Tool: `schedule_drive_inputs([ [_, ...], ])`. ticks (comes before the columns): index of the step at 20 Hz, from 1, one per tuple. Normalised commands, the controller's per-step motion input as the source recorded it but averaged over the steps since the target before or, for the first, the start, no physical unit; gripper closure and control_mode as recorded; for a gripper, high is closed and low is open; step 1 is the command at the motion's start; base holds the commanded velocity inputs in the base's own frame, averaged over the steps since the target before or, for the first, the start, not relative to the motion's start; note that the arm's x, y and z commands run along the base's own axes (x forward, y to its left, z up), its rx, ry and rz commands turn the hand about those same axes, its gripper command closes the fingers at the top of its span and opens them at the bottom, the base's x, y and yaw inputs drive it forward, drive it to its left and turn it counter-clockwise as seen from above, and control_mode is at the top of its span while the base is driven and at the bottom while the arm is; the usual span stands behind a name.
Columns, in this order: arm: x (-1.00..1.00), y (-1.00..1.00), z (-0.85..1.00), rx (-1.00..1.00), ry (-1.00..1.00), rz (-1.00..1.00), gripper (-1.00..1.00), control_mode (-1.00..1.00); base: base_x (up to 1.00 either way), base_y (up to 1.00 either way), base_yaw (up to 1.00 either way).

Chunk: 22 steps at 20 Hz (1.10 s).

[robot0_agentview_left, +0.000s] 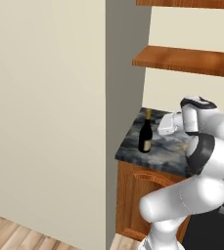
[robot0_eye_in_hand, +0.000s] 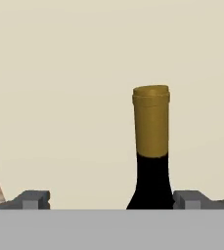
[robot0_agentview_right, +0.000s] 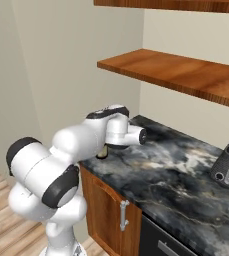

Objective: Place the drinks on the dining counter in a tight cluster.

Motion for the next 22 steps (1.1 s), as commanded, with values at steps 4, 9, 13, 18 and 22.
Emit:
schedule_drive_inputs([
  [4,0.16,-0.04,-0.05,0.00,0.00,0.00,-1.00,-1.00,0.00,0.00,0.00],
  [9,0.19,0.00,-0.05,0.00,0.01,0.00,-1.00,-1.00,0.00,0.00,0.00],
  [13,0.22,0.00,-0.11,0.00,0.00,0.00,-1.00,-1.00,0.00,0.00,0.00],
  [18,0.22,0.00,-0.11,0.00,0.00,0.00,-1.00,-1.00,0.00,0.00,0.00],
  [22,0.17,0.00,-0.06,0.00,0.00,0.00,-1.00,-1.00,0.00,0.00,0.00],
])
